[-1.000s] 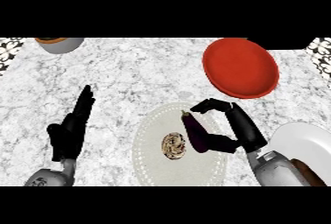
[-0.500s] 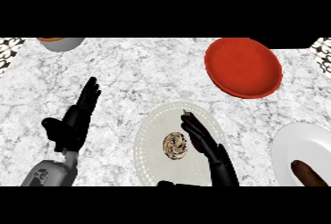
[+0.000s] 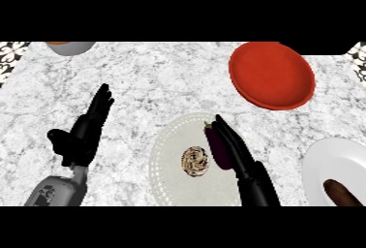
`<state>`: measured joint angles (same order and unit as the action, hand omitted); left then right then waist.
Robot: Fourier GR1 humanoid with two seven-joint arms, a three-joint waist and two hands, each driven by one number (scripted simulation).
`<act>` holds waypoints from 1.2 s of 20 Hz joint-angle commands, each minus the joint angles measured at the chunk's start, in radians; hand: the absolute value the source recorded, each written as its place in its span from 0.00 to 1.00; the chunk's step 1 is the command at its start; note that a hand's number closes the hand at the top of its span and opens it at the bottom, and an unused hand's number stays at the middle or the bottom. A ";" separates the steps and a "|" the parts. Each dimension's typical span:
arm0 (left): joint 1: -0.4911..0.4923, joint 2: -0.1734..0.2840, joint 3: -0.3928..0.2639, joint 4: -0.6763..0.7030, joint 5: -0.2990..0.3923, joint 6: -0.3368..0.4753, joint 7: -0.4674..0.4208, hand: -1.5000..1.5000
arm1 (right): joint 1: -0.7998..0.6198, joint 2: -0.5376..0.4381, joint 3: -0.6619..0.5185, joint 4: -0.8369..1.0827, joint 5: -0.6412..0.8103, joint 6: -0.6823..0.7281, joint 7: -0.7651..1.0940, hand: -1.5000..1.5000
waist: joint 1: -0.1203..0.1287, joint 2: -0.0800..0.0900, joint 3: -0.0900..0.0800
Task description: Pick the cupcake from the placemat and place it in the bowl
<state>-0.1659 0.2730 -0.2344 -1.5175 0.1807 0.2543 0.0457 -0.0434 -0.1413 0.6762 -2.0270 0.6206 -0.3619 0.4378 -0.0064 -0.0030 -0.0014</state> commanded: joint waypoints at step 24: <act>0.016 -0.095 0.090 0.016 -0.104 -0.080 -0.012 0.50 | 0.046 0.056 -0.128 0.020 -0.140 0.389 0.192 0.00 | 0.003 0.002 0.001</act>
<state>-0.1569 0.1965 -0.1596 -1.5252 0.0952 0.1813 0.0602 -0.0602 -0.0680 0.5600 -1.9212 0.5178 0.0055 0.6467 -0.0010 -0.0002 0.0001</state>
